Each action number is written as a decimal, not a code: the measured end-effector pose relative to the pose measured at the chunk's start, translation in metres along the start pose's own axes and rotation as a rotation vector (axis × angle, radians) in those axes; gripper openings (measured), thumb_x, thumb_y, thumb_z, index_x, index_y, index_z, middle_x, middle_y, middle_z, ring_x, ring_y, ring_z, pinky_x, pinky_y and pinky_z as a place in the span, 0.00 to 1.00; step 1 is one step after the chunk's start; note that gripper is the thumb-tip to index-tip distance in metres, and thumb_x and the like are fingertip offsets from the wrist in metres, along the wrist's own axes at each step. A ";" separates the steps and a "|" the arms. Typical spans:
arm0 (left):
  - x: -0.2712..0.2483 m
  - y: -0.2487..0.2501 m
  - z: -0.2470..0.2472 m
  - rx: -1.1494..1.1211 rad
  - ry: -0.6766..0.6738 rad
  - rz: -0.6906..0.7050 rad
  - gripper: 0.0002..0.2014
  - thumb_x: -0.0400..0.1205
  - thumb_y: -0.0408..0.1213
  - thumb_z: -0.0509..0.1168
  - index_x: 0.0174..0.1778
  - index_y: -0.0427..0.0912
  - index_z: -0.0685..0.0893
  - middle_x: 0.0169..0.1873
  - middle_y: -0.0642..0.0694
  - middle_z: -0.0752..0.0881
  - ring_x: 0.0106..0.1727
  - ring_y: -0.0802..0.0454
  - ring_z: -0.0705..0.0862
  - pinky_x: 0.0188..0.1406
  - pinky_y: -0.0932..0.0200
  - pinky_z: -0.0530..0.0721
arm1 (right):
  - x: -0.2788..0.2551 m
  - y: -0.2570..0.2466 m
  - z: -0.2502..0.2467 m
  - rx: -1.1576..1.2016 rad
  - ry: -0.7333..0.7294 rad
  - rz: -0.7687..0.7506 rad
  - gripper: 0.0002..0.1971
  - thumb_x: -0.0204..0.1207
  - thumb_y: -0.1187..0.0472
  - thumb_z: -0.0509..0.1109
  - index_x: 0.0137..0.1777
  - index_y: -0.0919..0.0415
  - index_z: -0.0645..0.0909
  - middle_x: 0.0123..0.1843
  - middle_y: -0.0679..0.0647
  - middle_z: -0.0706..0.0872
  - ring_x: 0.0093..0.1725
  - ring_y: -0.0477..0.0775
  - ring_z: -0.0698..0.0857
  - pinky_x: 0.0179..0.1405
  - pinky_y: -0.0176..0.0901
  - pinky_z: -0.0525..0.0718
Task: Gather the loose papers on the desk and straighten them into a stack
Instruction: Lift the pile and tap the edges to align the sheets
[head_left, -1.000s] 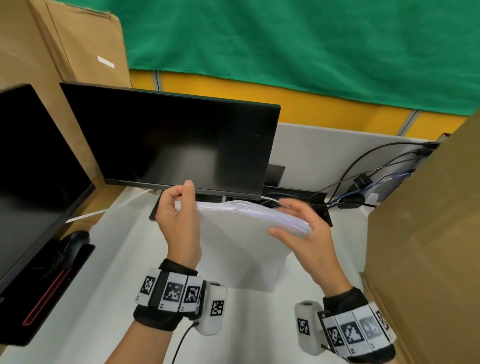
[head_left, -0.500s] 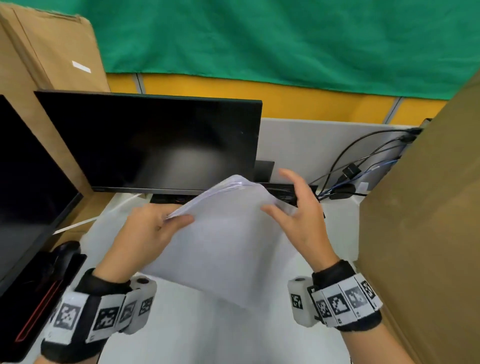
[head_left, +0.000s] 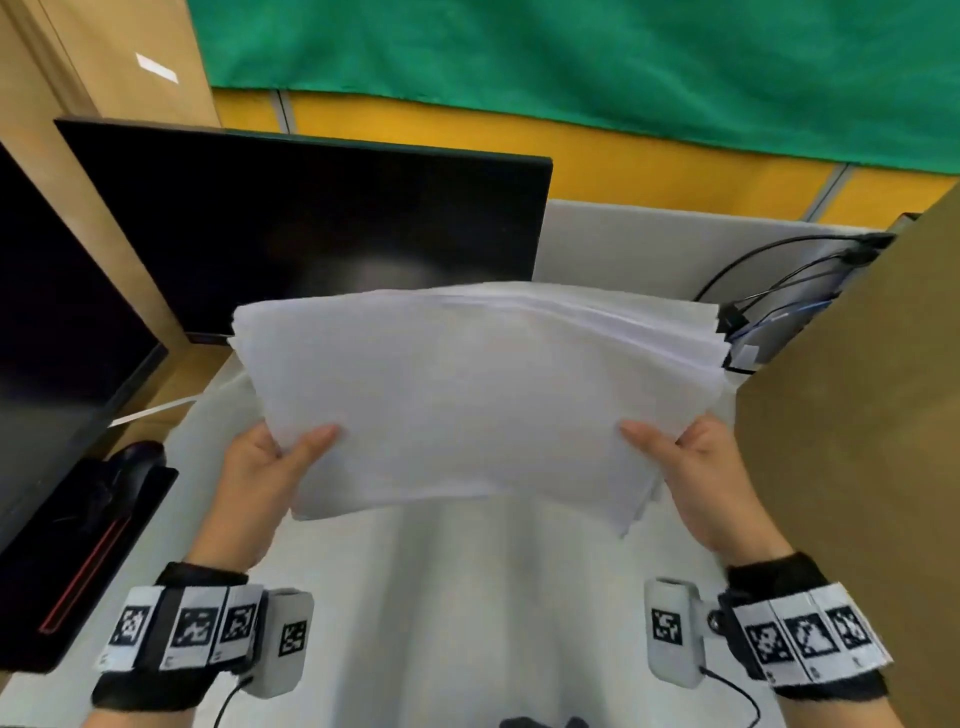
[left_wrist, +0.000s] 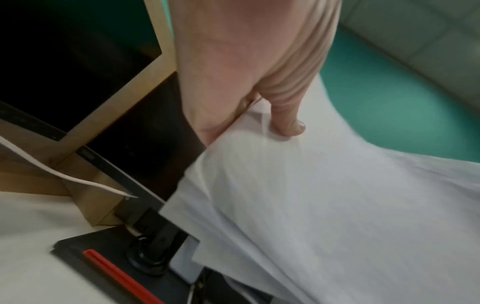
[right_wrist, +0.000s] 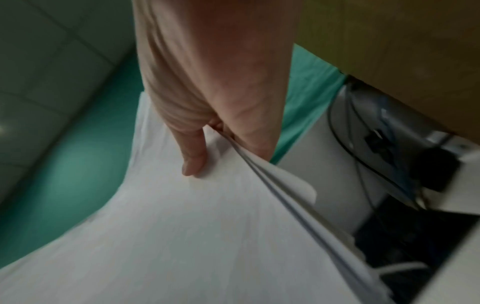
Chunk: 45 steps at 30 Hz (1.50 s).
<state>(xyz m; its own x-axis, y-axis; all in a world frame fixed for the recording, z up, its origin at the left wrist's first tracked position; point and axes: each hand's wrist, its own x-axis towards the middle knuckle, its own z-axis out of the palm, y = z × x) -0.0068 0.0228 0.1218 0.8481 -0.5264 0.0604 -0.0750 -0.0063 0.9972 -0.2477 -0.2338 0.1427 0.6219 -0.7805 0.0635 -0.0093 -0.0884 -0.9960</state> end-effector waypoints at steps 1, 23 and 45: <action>0.003 0.002 0.001 -0.032 -0.005 0.033 0.11 0.78 0.29 0.66 0.48 0.51 0.85 0.38 0.67 0.92 0.43 0.69 0.89 0.44 0.74 0.85 | -0.001 -0.010 -0.002 0.005 0.007 -0.061 0.10 0.76 0.73 0.69 0.56 0.69 0.85 0.42 0.44 0.94 0.43 0.43 0.91 0.40 0.31 0.86; 0.012 -0.072 0.006 -0.025 0.050 -0.089 0.13 0.61 0.34 0.81 0.37 0.42 0.87 0.31 0.56 0.91 0.35 0.56 0.88 0.41 0.63 0.86 | -0.026 0.062 0.010 -0.045 0.075 0.068 0.17 0.74 0.75 0.71 0.29 0.56 0.82 0.22 0.42 0.88 0.26 0.35 0.85 0.34 0.24 0.79; 0.005 -0.065 0.042 -0.316 0.375 -0.050 0.05 0.75 0.41 0.64 0.35 0.55 0.83 0.38 0.50 0.79 0.44 0.50 0.76 0.51 0.56 0.72 | 0.002 0.075 0.052 0.185 0.530 0.069 0.09 0.78 0.56 0.68 0.40 0.60 0.79 0.38 0.56 0.85 0.46 0.54 0.81 0.56 0.49 0.76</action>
<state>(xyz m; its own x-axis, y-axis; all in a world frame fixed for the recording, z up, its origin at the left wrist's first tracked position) -0.0201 -0.0149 0.0557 0.9814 -0.1890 -0.0334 0.0838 0.2654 0.9605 -0.2060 -0.2100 0.0646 0.1456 -0.9890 -0.0274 0.1313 0.0468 -0.9902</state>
